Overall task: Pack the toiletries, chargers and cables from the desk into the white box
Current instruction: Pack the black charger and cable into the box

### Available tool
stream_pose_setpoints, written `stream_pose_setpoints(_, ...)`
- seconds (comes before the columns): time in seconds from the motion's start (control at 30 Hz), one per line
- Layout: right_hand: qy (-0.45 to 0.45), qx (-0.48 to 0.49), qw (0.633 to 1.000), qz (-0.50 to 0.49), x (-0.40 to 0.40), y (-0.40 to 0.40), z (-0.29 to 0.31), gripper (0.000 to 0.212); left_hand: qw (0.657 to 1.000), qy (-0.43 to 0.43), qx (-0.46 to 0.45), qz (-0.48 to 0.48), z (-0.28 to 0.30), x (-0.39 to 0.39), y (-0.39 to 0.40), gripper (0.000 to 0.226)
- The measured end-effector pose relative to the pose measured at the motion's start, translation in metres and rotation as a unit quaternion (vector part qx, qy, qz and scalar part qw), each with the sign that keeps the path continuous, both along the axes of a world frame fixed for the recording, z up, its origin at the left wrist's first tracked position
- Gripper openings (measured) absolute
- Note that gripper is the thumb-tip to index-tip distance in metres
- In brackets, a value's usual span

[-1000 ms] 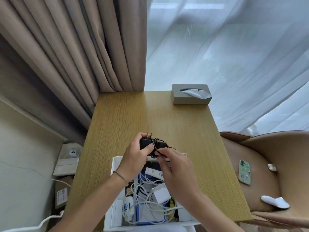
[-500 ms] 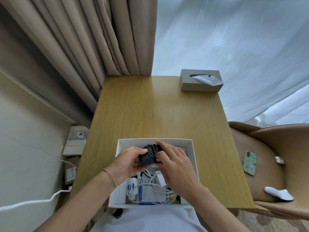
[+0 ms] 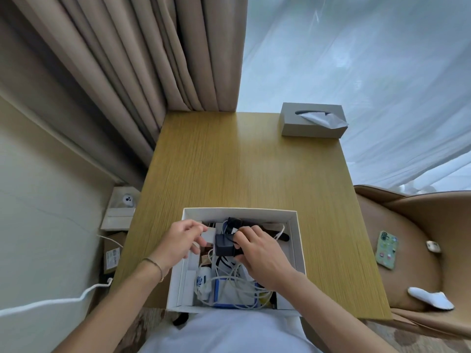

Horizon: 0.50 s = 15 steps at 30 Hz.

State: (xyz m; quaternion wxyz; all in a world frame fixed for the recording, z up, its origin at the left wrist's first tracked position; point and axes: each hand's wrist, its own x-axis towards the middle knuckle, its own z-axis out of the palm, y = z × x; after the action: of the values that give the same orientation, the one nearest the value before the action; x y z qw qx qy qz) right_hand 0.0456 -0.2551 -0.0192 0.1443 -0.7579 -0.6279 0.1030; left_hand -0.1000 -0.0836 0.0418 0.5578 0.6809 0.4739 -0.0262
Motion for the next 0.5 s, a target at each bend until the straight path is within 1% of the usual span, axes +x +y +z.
stream_pose_setpoints(0.13,-0.001,-0.026,1.0,0.001,-0.005,0.005,-0.013,0.037,0.999,0.001,0.052,0.006,-0.007,-0.005,0.001,0.021)
stream_pose_setpoints(0.33,0.01,-0.046,0.999,-0.018,-0.006,0.008,-0.014,0.033,0.986,-0.015,0.168,-0.001,-0.018,-0.017,-0.007,0.022)
stream_pose_setpoints(0.37,0.016,-0.056,0.998,-0.019,-0.005,0.007,-0.012,0.034,0.983,-0.017,0.183,0.003,-0.02,-0.019,-0.008,0.02)
stream_pose_setpoints(0.43,0.042,-0.07,0.996,-0.031,-0.004,0.001,-0.003,0.046,0.977,-0.026,0.212,0.02,-0.024,-0.026,-0.01,0.018)
stream_pose_setpoints(0.47,0.064,-0.062,0.995,-0.049,-0.003,-0.003,0.003,0.051,0.972,-0.027,0.23,0.028,-0.025,-0.03,-0.01,0.018)
stream_pose_setpoints(0.5,0.086,-0.042,0.993,-0.071,-0.001,-0.008,0.011,0.051,0.968,-0.023,0.247,0.033,-0.026,-0.033,-0.011,0.018)
